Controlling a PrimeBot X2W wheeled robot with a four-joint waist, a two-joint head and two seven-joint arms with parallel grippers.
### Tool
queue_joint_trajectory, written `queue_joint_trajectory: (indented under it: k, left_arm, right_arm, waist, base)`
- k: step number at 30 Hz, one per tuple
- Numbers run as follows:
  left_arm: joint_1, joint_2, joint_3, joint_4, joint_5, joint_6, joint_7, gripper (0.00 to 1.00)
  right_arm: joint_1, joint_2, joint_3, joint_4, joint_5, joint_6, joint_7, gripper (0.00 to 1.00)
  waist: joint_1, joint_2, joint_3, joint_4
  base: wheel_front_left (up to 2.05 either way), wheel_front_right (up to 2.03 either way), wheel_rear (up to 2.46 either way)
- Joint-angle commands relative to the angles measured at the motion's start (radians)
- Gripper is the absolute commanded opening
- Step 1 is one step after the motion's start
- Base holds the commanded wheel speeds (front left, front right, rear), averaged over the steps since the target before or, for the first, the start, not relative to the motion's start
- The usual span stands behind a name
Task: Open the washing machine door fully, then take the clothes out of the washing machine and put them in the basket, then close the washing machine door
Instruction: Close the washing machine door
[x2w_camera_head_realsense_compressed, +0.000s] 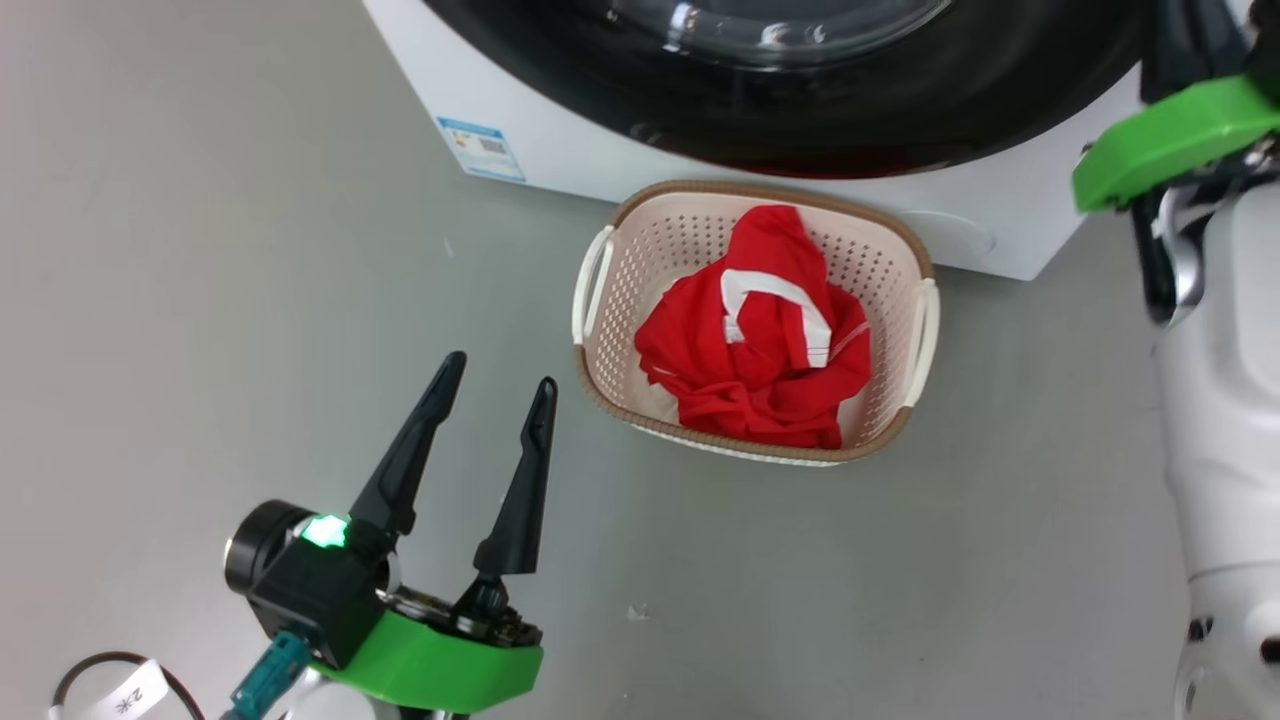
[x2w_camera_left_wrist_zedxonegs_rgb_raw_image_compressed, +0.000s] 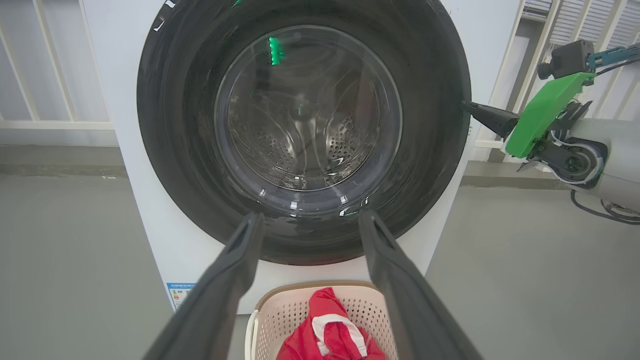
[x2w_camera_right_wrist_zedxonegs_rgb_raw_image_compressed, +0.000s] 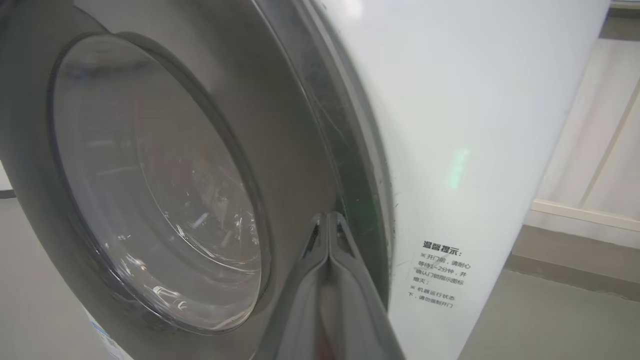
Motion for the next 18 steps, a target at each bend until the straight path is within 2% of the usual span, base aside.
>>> queue_joint_trajectory:
  k: [1, 11, 18]
  left_arm:
    - [-0.017, 0.01, 0.032, -0.019, -0.012, 0.0, -0.008, 1.0]
    - [-0.001, 0.01, 0.056, 0.002, -0.026, 0.009, -0.008, 1.0]
    - [0.032, 0.011, 0.08, 0.009, -0.01, 0.01, -0.008, 1.0]
  right_arm:
    - [0.031, 0.025, 0.035, -0.038, 0.014, -0.001, -0.005, 1.0]
    - [0.222, 0.028, 0.202, -0.178, 0.144, -0.001, -0.005, 1.0]
    - [0.384, 0.028, 0.227, -0.35, 0.167, -0.001, -0.005, 1.0]
  waist:
    - [0.0, -0.0001, -0.021, -0.022]
    - [0.0, -0.0001, -0.093, -0.112]
    - [0.0, -0.0001, -0.162, -0.183]
  base:
    - [0.0, 0.0, 0.0]
    - [0.0, 0.0, 0.0]
    - [0.0, 0.0, 0.0]
